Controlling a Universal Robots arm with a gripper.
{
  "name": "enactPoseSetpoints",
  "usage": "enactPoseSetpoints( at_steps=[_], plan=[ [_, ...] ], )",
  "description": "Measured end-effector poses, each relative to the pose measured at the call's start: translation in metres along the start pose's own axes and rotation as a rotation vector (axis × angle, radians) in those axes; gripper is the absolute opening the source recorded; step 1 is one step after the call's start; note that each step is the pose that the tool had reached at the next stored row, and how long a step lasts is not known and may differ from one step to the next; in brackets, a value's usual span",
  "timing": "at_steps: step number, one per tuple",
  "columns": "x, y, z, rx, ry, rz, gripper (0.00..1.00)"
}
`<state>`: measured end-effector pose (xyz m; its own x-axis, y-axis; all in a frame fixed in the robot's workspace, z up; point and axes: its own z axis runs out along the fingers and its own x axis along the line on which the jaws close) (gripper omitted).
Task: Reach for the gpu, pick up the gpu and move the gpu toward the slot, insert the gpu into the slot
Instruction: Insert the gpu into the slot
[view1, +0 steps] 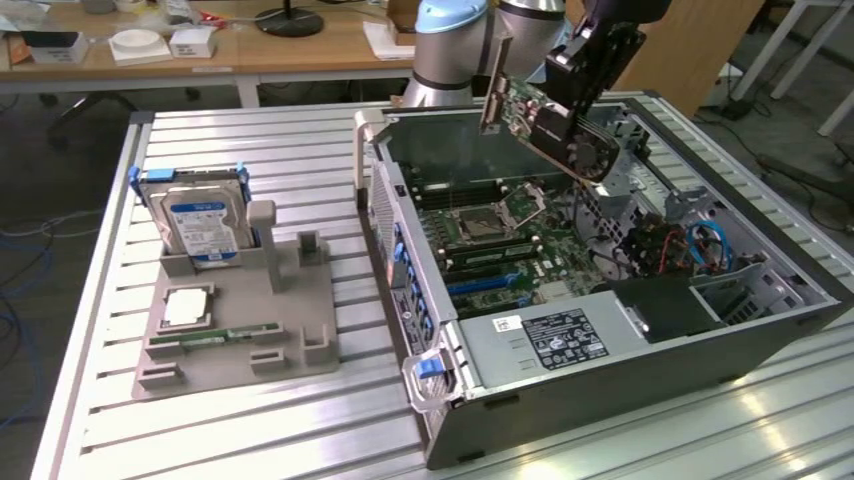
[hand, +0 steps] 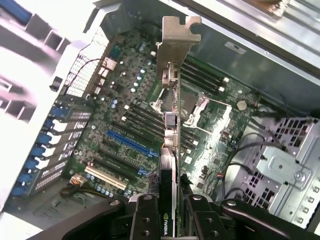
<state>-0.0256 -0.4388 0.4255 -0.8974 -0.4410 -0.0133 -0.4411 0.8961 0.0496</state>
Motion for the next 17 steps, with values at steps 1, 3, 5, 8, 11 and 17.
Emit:
enactPoseSetpoints(
  at_steps=[1,3,5,8,11,17],
  plan=[
    [0.0000,0.0000,0.0000,-0.0002,0.0007,-0.014,0.26],
    [0.0001,-0.0001,0.0000,-0.0005,0.0021,-0.041,0.26],
    [0.0001,-0.0001,0.0000,-0.0009,0.0035,-0.071,0.26],
    [0.0001,-0.0002,0.0001,-0.0015,0.0056,-0.113,0.26],
    [0.0002,-0.0003,0.0002,-0.0021,0.0077,-0.155,0.26],
    [0.0002,-0.0003,0.0004,-0.0033,0.0123,-0.248,0.26]
  ],
)
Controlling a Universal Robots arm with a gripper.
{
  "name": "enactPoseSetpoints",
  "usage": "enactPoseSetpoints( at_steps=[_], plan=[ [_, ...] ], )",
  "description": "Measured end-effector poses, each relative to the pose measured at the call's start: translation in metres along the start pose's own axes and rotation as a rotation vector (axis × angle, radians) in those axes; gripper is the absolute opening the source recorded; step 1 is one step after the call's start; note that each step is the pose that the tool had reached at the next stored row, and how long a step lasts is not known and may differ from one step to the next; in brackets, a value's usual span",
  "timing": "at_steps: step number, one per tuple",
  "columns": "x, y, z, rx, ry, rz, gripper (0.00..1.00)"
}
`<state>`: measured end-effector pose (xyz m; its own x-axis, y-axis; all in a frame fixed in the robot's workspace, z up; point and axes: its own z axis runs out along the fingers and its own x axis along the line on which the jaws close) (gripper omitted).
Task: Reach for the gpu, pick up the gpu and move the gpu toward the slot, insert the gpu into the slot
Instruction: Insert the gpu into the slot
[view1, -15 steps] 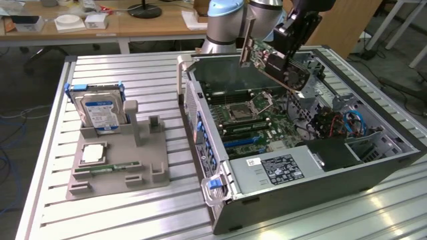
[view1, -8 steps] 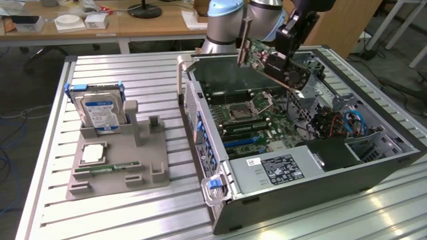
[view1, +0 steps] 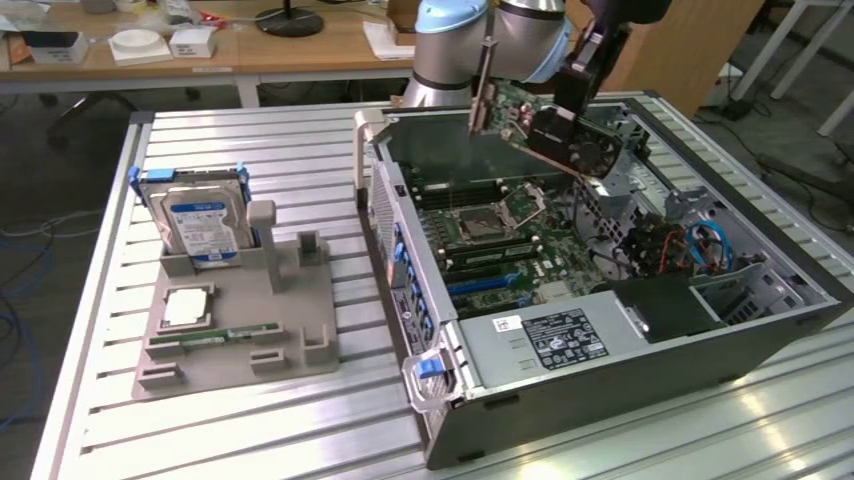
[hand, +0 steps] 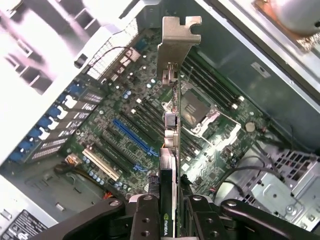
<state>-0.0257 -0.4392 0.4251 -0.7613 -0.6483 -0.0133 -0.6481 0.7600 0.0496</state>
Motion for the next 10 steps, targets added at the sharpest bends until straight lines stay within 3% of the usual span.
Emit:
enactPoseSetpoints(
  at_steps=[10],
  plan=[
    [0.0000,0.0000,0.0005,-0.0021,0.0079,-0.158,0.26]
  ],
)
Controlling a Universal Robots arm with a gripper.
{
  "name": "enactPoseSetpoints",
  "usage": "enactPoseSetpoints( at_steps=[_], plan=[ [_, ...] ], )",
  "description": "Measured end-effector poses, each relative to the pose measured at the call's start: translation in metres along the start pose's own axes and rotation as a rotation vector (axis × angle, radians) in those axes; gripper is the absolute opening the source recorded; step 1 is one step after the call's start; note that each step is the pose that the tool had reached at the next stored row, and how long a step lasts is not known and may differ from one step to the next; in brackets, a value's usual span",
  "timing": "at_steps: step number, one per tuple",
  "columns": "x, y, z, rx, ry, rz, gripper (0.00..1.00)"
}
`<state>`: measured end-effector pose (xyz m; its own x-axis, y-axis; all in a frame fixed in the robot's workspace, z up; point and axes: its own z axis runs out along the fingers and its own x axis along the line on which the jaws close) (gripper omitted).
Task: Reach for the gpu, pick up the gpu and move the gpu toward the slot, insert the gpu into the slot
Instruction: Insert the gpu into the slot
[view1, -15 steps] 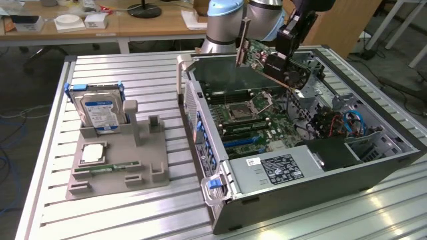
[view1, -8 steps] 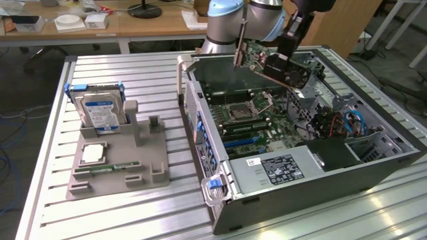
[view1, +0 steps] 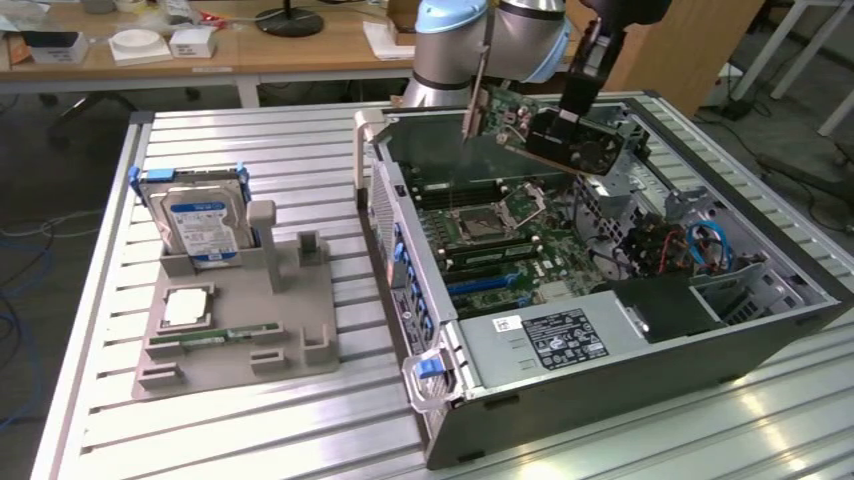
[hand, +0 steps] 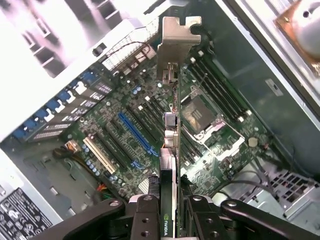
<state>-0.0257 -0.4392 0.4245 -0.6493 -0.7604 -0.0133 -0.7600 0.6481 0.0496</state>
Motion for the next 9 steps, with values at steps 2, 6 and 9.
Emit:
enactPoseSetpoints(
  at_steps=[2,6,9],
  plan=[
    [0.0000,0.0000,0.0002,-0.0004,0.0015,-0.030,0.26],
    [0.0001,0.0000,0.0004,-0.0012,0.0045,-0.091,0.26],
    [0.0002,0.0000,0.0005,-0.0018,0.0066,-0.134,0.26]
  ],
)
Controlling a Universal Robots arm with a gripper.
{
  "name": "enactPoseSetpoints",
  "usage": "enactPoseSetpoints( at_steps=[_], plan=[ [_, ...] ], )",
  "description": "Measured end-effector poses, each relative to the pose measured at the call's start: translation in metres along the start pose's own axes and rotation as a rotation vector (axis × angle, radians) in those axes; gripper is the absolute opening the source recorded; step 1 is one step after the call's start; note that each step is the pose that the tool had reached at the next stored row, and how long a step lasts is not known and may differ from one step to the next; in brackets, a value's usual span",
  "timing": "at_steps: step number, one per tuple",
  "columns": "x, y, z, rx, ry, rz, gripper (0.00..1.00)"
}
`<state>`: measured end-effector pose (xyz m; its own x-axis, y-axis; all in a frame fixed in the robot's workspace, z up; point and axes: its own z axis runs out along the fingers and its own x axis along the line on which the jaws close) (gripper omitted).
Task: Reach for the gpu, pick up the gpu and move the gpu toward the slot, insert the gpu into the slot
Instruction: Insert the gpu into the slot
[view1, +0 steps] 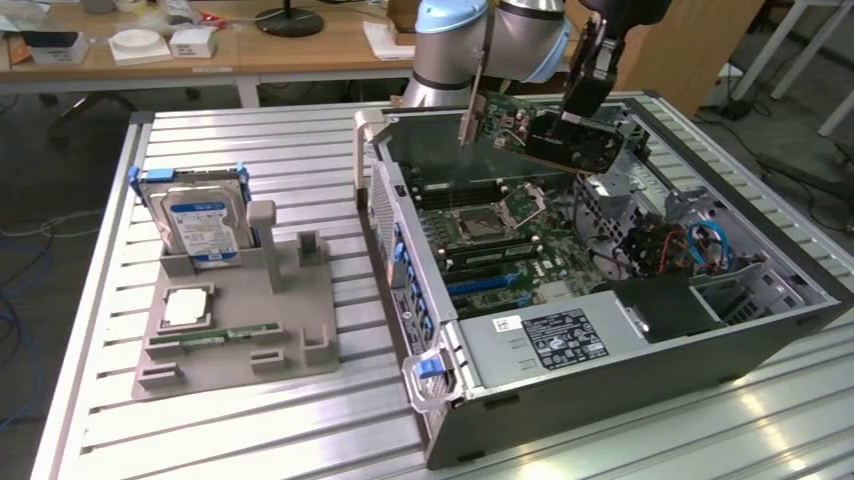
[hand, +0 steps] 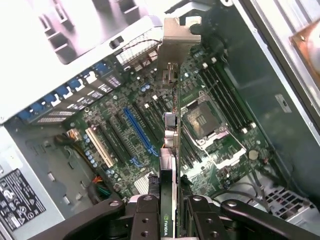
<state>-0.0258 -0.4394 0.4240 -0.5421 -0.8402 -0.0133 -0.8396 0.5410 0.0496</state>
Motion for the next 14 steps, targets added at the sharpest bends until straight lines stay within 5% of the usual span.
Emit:
enactPoseSetpoints(
  at_steps=[14],
  plan=[
    [0.0001,-0.0001,0.0015,-0.0029,0.0108,-0.218,0.26]
  ],
)
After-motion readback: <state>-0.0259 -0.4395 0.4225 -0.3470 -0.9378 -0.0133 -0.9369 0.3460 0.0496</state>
